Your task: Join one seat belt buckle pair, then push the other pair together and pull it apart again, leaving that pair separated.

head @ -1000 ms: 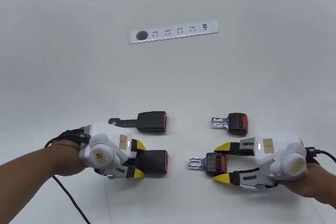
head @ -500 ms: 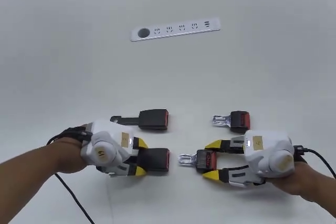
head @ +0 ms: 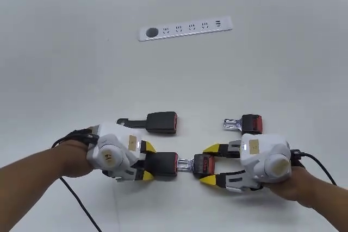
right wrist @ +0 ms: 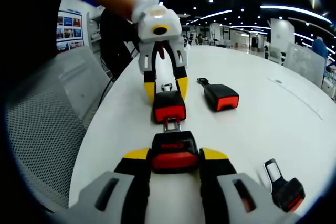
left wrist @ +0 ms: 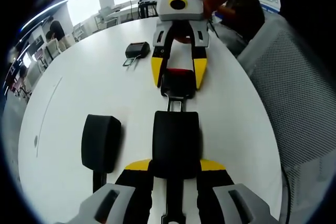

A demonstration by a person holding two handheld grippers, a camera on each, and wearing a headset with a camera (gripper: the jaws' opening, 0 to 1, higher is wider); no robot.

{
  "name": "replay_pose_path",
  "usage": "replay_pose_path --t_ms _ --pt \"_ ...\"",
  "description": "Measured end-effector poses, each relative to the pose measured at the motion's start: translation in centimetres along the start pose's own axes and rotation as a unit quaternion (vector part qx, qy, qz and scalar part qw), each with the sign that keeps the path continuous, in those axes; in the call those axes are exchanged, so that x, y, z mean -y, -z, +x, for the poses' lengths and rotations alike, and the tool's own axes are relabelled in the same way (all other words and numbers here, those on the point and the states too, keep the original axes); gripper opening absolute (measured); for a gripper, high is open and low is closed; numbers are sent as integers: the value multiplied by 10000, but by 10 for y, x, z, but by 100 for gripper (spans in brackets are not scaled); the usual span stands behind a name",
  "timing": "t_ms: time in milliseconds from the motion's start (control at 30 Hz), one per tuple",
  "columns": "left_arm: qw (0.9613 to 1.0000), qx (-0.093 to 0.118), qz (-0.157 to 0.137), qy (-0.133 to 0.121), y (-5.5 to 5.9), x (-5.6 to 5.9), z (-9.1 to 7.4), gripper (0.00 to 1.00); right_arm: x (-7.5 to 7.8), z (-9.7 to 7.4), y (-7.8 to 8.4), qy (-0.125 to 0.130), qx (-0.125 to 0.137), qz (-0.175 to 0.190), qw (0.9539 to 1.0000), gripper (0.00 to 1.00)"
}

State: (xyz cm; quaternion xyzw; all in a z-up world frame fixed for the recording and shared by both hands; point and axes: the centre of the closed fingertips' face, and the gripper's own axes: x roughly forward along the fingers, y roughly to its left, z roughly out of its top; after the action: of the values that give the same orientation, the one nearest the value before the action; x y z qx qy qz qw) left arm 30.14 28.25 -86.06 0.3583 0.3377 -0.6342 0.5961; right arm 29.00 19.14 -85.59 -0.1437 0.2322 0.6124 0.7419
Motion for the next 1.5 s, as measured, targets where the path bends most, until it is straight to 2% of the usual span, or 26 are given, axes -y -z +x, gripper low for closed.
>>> replay_pose_path --t_ms 300,533,1100,1267,1500 --pt "10000 -12 -6 0 0 0 0 33 -3 9 -7 -20 29 6 10000 37" --pt "10000 -20 -38 -11 0 1 0 33 -2 10 -6 15 7 44 10000 37" --pt "10000 -11 -83 14 2 -1 0 33 -4 20 -11 75 -42 330 9994 36" --pt "10000 -83 -20 49 2 0 -1 33 -8 30 -17 130 -29 393 9991 36" --pt "10000 -81 3 58 2 0 -1 33 -8 30 -17 149 -62 389 9991 36"
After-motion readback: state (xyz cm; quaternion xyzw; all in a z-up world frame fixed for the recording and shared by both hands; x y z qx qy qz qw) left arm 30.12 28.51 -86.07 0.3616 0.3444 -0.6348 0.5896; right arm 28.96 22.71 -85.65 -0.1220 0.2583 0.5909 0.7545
